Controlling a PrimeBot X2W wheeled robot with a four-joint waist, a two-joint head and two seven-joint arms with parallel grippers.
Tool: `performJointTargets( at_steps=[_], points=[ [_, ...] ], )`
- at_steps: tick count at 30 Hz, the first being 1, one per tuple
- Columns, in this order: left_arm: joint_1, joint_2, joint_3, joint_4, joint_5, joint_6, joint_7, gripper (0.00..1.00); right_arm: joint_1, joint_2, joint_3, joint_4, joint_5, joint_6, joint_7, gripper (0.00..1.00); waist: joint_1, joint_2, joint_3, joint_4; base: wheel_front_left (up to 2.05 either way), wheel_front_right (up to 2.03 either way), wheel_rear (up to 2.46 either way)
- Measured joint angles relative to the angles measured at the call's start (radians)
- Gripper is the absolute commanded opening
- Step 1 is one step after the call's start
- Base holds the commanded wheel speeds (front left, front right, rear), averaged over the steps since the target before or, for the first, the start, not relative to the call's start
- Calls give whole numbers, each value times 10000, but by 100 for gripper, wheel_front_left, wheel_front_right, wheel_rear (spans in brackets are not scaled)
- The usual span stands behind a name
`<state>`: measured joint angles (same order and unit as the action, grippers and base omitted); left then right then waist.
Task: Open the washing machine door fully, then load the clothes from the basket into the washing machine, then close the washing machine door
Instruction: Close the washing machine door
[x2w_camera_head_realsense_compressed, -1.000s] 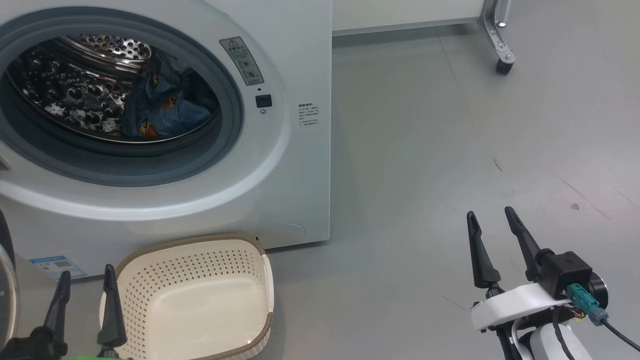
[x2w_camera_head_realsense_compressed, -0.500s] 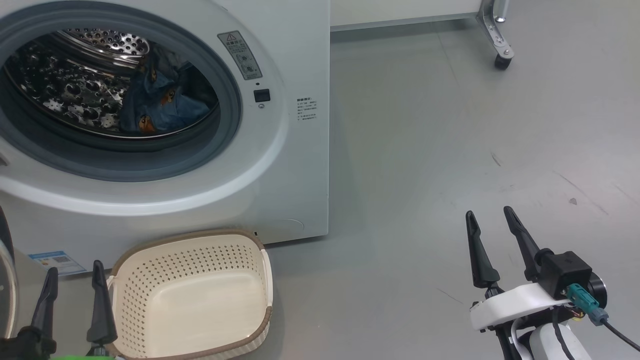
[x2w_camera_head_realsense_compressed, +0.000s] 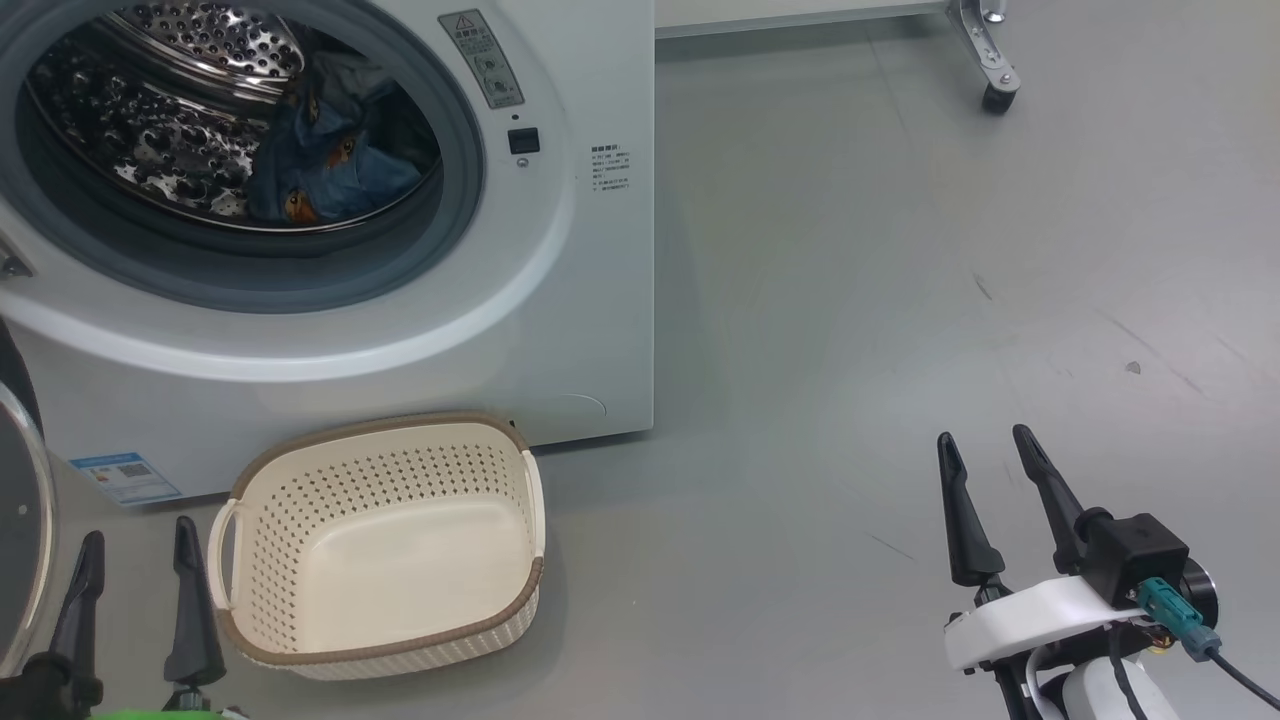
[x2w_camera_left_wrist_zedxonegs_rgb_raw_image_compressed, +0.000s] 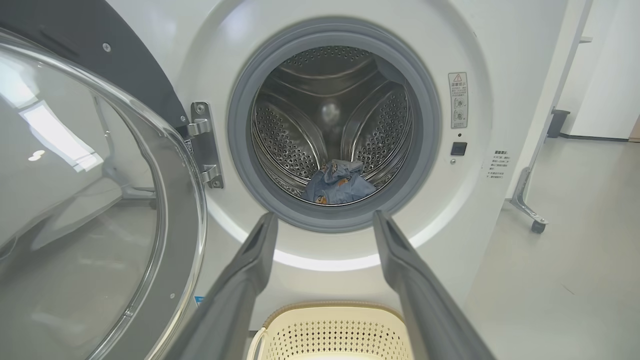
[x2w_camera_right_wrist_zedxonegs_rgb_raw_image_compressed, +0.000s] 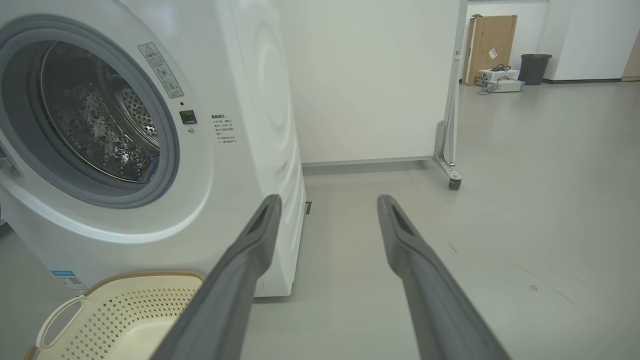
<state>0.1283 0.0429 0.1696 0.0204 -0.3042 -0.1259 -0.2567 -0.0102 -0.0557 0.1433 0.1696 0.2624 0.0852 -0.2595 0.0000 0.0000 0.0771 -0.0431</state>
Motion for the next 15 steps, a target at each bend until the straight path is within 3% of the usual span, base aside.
performJointTargets(
  at_steps=[15],
  points=[
    [-8, -6, 174, -159, -40, 0, 0, 100, 16, 31, -56, 4, 0, 4, -2, 100, 0, 0, 57, 188, -74, 74, 0]
  ],
)
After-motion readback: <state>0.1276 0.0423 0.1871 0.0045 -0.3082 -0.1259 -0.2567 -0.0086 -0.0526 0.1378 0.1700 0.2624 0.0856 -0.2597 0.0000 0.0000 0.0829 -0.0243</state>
